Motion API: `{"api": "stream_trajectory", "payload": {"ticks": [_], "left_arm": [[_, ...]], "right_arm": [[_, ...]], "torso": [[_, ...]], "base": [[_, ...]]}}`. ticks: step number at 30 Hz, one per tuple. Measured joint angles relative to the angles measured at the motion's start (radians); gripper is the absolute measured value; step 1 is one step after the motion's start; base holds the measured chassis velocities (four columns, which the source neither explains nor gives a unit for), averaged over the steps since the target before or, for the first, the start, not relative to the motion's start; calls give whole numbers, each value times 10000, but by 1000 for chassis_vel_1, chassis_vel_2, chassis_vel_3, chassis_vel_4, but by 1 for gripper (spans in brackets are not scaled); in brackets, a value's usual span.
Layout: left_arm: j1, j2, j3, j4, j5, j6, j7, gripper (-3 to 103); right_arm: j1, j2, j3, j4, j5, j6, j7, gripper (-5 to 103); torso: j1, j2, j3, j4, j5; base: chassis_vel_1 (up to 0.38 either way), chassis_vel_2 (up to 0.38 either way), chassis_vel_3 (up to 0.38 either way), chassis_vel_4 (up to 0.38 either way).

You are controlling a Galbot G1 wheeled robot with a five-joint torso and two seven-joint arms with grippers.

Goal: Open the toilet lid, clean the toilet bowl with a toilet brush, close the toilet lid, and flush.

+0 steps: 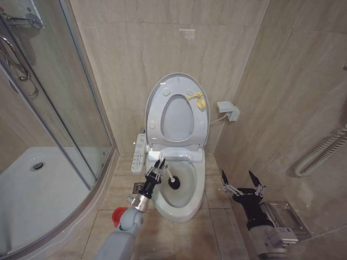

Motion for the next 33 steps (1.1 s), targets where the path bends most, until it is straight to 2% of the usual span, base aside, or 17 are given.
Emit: {"api": "stream_trajectory", "payload": {"ticks": [9,21,26,30,33], "left_arm": [[551,192,-183,-692,6,31,4,20],[684,450,-401,-1161,-201,138,4,20],[830,754,-345,-1944,-375,171,-107,20],[1175,1323,-357,-2974,-755,364,-124,20],[1452,1510,-484,-3446,-888,431,-145,20]], "right_arm": [[0,0,0,0,0,0,0,100],[0,0,0,-1,0,0,0,100],[0,0,0,0,0,0,0,100],[0,0,0,0,0,0,0,100],[0,0,0,0,0,0,0,100]], "torso": [[0,0,0,0,1],[1,-1,1,0,0],[0,-1,1,-2,0],[0,-1,0,-2,0],[1,-1,1,-1,-1]], "base": [[0,0,0,0],[0,0,0,0],[0,0,0,0],[0,0,0,0],[0,0,0,0]]}}
